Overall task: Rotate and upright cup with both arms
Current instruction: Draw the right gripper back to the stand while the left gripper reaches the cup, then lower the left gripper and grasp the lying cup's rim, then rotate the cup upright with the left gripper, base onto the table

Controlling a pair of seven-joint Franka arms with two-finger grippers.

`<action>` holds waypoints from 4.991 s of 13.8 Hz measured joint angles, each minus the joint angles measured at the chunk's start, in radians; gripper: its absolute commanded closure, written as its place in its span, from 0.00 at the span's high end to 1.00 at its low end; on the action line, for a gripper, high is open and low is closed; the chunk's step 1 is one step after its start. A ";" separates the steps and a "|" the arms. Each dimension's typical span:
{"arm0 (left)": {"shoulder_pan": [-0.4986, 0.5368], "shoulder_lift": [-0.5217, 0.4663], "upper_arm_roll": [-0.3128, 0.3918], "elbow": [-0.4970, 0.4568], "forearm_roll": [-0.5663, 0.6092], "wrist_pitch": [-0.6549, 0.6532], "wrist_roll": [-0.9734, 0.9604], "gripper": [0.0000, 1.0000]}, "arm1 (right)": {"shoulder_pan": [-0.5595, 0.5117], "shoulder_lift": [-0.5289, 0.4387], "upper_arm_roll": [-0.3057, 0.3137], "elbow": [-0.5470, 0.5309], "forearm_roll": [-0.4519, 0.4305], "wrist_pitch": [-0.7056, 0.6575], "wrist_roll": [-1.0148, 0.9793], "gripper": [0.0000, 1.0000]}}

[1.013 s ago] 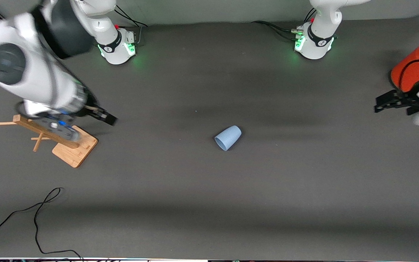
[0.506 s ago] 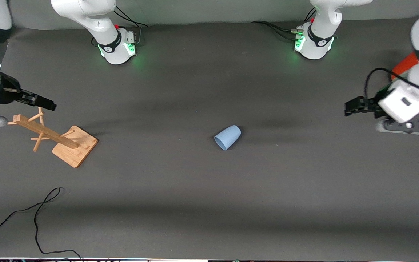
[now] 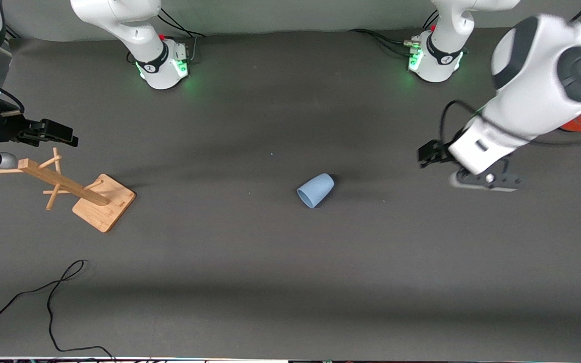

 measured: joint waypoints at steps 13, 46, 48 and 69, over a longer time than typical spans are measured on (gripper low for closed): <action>-0.358 0.585 -0.016 0.391 0.218 0.080 -0.834 1.00 | 0.023 0.038 0.002 0.020 0.013 0.011 -0.004 1.00; -0.500 0.628 -0.073 0.498 0.429 -0.089 -0.924 0.00 | 0.064 0.034 -0.037 0.100 0.013 -0.064 -0.012 1.00; -0.524 0.599 -0.074 0.497 0.546 -0.028 -0.948 0.00 | 0.065 0.034 -0.037 0.100 0.013 -0.064 -0.012 1.00; -0.769 0.598 -0.072 0.129 1.276 0.078 -1.793 0.92 | 0.065 0.034 -0.037 0.101 0.013 -0.064 -0.012 1.00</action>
